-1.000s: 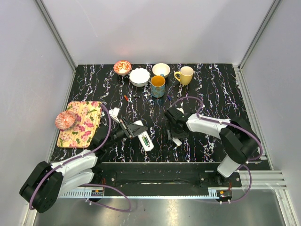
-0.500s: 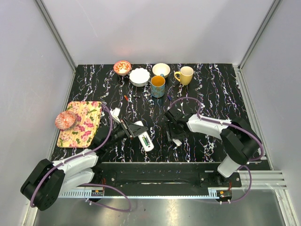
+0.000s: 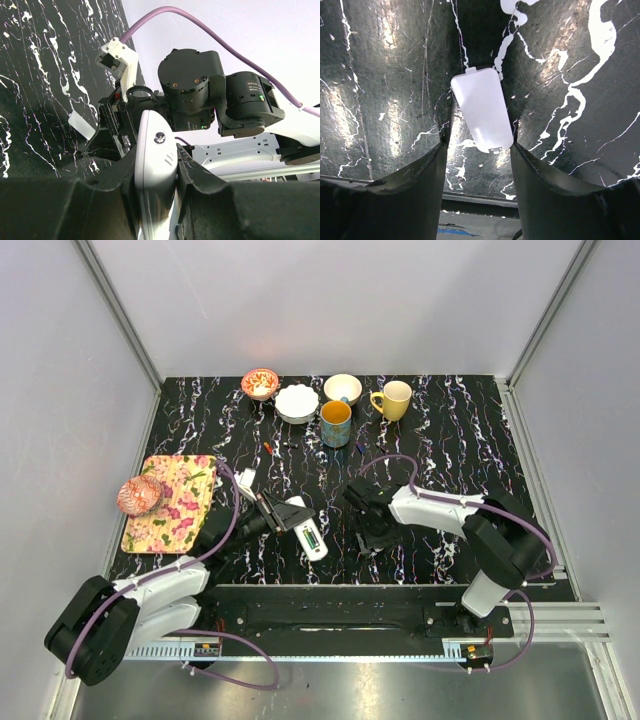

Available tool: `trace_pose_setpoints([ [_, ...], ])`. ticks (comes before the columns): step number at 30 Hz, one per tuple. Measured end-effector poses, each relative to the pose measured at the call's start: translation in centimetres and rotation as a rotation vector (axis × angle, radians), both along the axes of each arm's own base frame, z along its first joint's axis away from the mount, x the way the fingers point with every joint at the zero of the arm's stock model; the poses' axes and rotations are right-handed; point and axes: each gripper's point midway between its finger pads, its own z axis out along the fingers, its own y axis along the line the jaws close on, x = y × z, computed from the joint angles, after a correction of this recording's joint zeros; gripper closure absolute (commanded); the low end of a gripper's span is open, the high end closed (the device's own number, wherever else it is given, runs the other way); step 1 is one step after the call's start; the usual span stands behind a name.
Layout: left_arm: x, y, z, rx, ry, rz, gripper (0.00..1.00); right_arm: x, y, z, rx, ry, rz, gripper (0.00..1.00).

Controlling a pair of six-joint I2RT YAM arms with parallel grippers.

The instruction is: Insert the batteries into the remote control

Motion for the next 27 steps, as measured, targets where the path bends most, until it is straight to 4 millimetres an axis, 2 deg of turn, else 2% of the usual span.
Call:
trace_pose_setpoints([
  [8, 0.04, -0.04, 0.43, -0.017, -0.006, 0.0, 1.0, 0.15, -0.04, -0.01, -0.028, 0.015, -0.004, 0.3],
  [20, 0.03, -0.04, 0.55, -0.02, -0.009, 0.0, 1.0, 0.45, -0.08, 0.01, -0.082, 0.052, 0.043, 0.33],
  [27, 0.05, -0.05, 0.66, -0.023, -0.014, 0.0, 1.0, 0.57, -0.11, -0.14, -0.049, 0.08, 0.047, 0.33],
])
